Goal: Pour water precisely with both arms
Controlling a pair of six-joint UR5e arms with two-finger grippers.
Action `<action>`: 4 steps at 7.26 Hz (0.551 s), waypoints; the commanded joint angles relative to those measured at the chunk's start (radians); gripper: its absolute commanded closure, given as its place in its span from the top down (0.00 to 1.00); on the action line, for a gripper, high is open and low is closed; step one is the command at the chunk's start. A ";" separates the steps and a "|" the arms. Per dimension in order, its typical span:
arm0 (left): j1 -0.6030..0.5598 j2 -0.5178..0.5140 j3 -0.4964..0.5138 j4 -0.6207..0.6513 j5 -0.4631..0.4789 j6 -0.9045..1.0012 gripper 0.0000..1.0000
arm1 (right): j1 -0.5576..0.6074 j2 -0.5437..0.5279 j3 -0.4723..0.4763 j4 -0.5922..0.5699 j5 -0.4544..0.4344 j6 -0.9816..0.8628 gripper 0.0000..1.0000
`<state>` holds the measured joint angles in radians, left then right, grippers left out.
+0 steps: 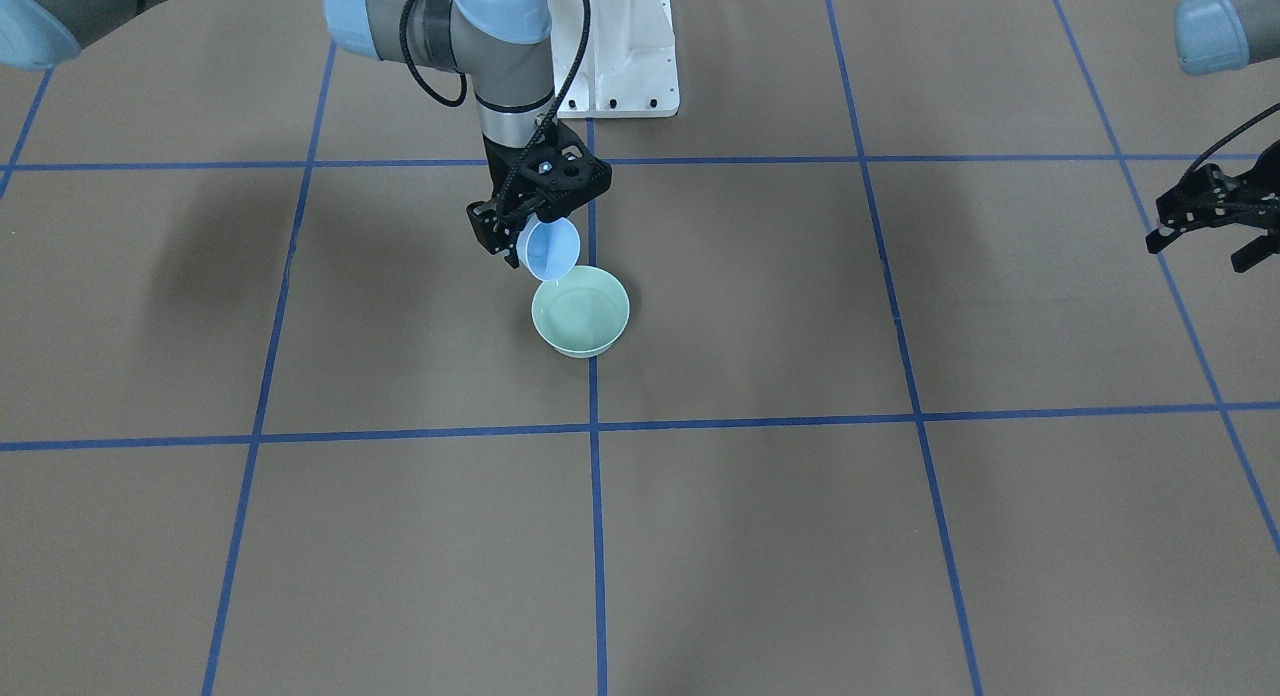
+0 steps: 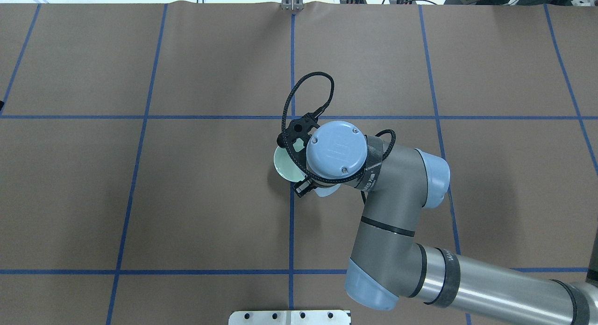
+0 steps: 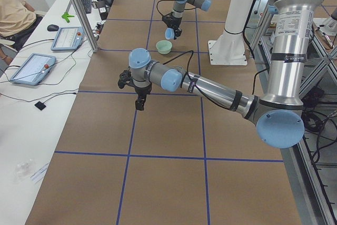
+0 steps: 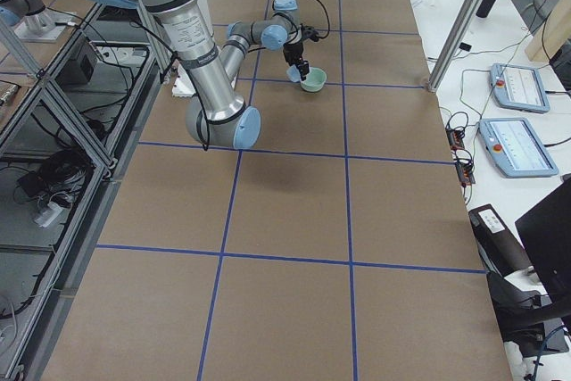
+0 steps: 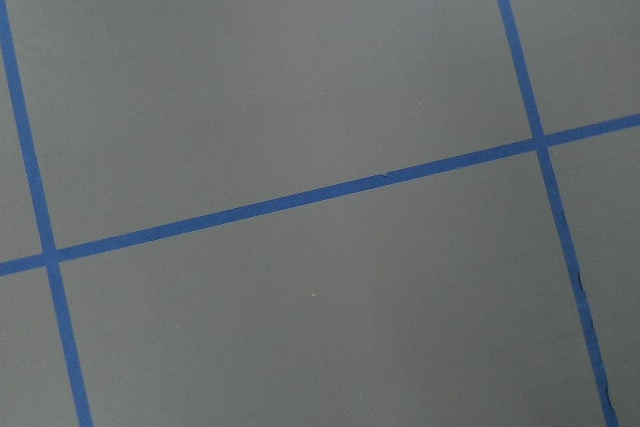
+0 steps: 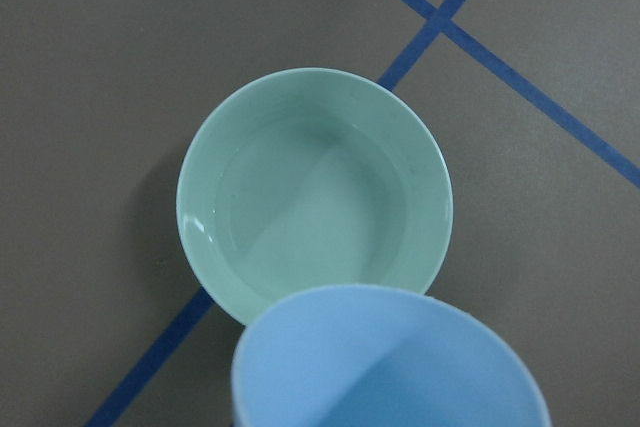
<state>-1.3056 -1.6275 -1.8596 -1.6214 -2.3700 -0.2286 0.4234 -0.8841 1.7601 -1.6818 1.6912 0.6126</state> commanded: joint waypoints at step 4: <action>0.000 0.000 0.000 0.000 0.000 0.000 1.00 | 0.017 0.155 -0.106 -0.234 0.087 -0.002 0.00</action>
<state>-1.3064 -1.6278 -1.8592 -1.6214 -2.3700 -0.2285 0.4358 -0.7797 1.7079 -1.8738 1.7662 0.6111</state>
